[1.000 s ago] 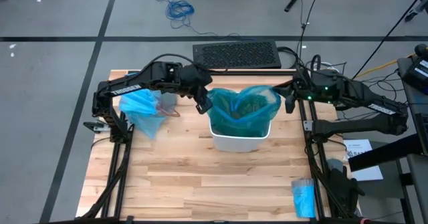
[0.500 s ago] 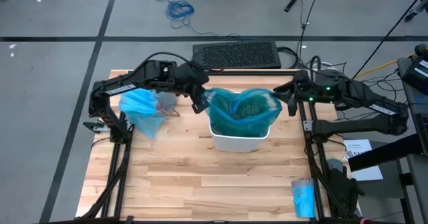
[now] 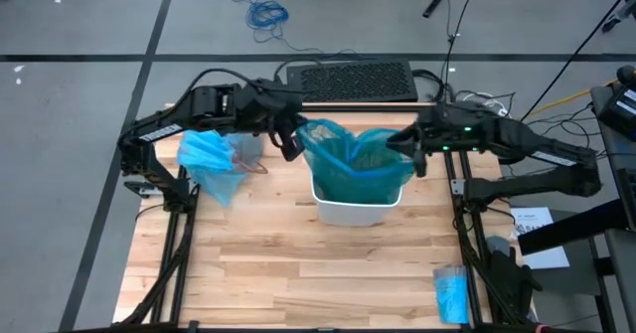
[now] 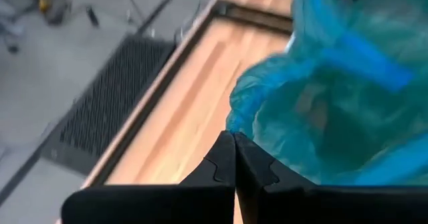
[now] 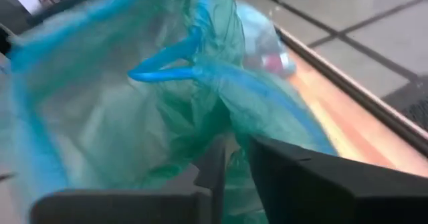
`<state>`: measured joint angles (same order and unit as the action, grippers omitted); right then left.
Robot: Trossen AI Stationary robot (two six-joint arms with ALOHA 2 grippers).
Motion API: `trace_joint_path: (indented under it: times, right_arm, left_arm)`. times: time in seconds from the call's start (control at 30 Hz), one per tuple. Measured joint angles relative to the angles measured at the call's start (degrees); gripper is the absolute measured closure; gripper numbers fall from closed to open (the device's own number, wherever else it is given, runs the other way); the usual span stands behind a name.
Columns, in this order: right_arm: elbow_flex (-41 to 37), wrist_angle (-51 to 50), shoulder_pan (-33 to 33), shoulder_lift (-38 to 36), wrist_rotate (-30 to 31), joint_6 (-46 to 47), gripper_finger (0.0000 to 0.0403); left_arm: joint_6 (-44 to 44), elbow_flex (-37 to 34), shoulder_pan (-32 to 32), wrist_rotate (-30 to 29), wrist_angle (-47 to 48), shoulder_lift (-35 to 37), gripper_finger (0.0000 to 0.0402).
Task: Place trash/remove bag and relplace
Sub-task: Insert the new blue trash bag into the white trash bin
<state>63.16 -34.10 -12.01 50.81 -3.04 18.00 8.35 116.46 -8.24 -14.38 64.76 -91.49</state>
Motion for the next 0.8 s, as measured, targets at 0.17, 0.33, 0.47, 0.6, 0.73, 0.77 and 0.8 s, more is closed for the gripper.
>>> trace_joint_path:
  times: [0.17,0.33,0.47,0.6,0.73,0.77,0.8]
  right_arm:
    - [0.00,0.18,-0.56,4.36,-0.10,-1.05,0.0397]
    - [-0.02,3.84,-3.79,5.82,0.16,-1.33,0.0397]
    - [-0.02,3.48,-7.42,6.10,0.16,-0.85,0.0401]
    - [-0.02,-0.64,-10.62,6.02,0.02,1.54,0.0402]
    - [-0.02,-5.04,-11.74,6.52,-3.58,2.62,0.0402]
    - [-0.02,-5.13,-11.70,6.63,-5.22,2.43,0.0402]
    - [-0.01,-5.06,-11.65,6.79,-6.33,2.31,0.0402]
  left_arm:
    - [2.08,0.00,-0.19,0.52,6.87,-2.81,0.0401]
    - [2.28,-0.04,0.12,1.91,8.30,-5.91,0.0401]
    - [1.80,-0.04,0.17,3.42,7.82,-8.25,0.0401]
    - [1.80,-0.04,0.17,3.44,7.89,-9.64,0.0401]
    - [1.81,-0.11,0.17,3.69,8.18,-9.74,0.0401]
    - [1.83,-0.11,0.17,3.74,8.22,-9.71,0.0401]
    - [1.84,-0.11,0.17,3.89,8.21,-9.71,0.0401]
